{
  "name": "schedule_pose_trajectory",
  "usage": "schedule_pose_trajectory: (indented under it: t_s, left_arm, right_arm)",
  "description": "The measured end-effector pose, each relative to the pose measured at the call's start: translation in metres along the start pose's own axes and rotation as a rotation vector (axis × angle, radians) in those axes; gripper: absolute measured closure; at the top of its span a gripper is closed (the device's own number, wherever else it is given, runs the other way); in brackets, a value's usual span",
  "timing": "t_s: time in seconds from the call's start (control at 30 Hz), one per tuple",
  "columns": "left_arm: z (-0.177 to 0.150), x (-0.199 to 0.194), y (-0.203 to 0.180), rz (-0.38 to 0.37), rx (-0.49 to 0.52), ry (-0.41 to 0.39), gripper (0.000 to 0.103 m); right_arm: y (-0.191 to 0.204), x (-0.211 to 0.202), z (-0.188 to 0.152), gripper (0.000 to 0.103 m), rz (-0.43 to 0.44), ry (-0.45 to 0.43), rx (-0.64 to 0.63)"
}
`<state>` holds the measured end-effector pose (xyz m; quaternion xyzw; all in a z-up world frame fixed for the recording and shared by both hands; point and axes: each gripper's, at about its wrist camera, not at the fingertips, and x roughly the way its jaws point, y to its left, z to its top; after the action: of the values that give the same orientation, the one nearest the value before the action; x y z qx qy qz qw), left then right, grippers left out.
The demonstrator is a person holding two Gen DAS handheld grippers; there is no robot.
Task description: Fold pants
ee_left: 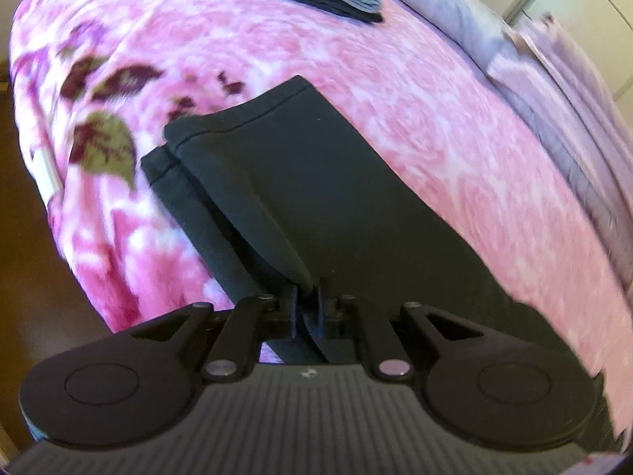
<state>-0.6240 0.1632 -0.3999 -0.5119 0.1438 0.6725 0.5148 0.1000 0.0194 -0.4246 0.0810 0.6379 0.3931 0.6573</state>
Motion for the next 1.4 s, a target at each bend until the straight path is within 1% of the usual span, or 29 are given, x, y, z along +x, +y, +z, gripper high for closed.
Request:
schedule_pose_trajectory:
  t_s: [0.03,0.1,0.17,0.2,0.3,0.33,0.43,0.5,0.6,0.67,0.83,0.93,1.0,1.07,1.13,1.2,1.23,1.27,1.3,1.33,1.4]
  left_arm:
    - [0.0,-0.001,0.0,-0.006,0.002,-0.002,0.1]
    - [0.0,-0.009,-0.004,-0.016,0.049,-0.028,0.101]
    - [0.0,-0.026,-0.003,-0.05,0.041,-0.059,0.101]
    - [-0.001,-0.031,-0.001,-0.051,0.046,-0.061,0.101]
    - [-0.009,-0.021,0.0,0.001,0.118,-0.005,0.101]
    - [-0.01,-0.015,0.001,0.006,0.116,0.004,0.101]
    - [-0.011,-0.009,-0.002,0.009,0.104,-0.007,0.101]
    - [-0.013,-0.009,-0.002,0.017,0.121,-0.009,0.099]
    - [-0.014,-0.007,-0.004,0.031,0.142,-0.005,0.098]
    - [-0.012,-0.006,-0.009,0.049,0.152,-0.002,0.098]
    - [-0.012,-0.005,-0.013,0.067,0.176,0.004,0.098]
    - [-0.013,-0.003,-0.017,0.087,0.189,0.001,0.098]
    - [-0.014,-0.002,-0.02,0.101,0.2,-0.001,0.098]
    - [-0.014,-0.001,-0.022,0.111,0.21,0.001,0.098]
    - [-0.013,-0.001,-0.025,0.124,0.23,0.008,0.096]
    - [-0.012,-0.001,-0.03,0.14,0.26,0.024,0.095]
    - [-0.01,-0.004,-0.032,0.144,0.276,0.039,0.095]
    - [-0.009,-0.007,-0.033,0.145,0.289,0.055,0.094]
    - [-0.007,-0.011,-0.034,0.147,0.298,0.076,0.091]
    - [-0.005,-0.018,-0.034,0.144,0.299,0.094,0.09]
    - [-0.001,-0.033,-0.039,0.144,0.315,0.105,0.09]
  right_arm:
    - [0.001,0.0,0.001,0.095,-0.003,0.003,-0.003]
    - [0.003,-0.001,0.003,0.095,-0.011,0.012,-0.019]
    - [0.006,-0.002,0.005,0.095,-0.012,0.014,-0.039]
    - [0.006,-0.003,0.006,0.095,-0.011,0.013,-0.04]
    - [0.004,-0.004,0.006,0.095,-0.008,0.006,-0.033]
    - [0.005,-0.005,0.005,0.095,-0.008,0.004,-0.033]
    - [0.011,-0.015,0.002,0.095,0.015,-0.03,-0.06]
    - [0.012,-0.02,-0.001,0.095,0.033,-0.049,-0.074]
    - [0.007,-0.016,-0.004,0.095,0.011,-0.041,-0.061]
    - [0.007,-0.016,-0.004,0.095,0.024,-0.054,-0.053]
    - [0.006,-0.021,-0.004,0.095,0.047,-0.07,-0.07]
    - [0.0,-0.018,-0.011,0.096,0.031,-0.083,-0.05]
    - [-0.005,-0.013,-0.016,0.096,-0.009,-0.078,-0.061]
    - [-0.011,-0.008,-0.019,0.096,-0.017,-0.079,-0.061]
    - [-0.006,-0.003,-0.015,0.095,-0.033,-0.057,-0.094]
    - [0.0,-0.004,-0.008,0.089,-0.053,-0.002,-0.118]
    - [0.003,-0.007,-0.004,0.076,-0.082,0.028,-0.14]
    - [0.008,-0.013,-0.002,0.059,-0.125,0.053,-0.175]
    - [0.011,-0.021,0.0,0.055,-0.155,0.063,-0.214]
    - [0.015,-0.031,0.002,0.054,-0.159,0.059,-0.252]
    - [0.02,-0.051,0.009,0.054,-0.165,0.019,-0.311]
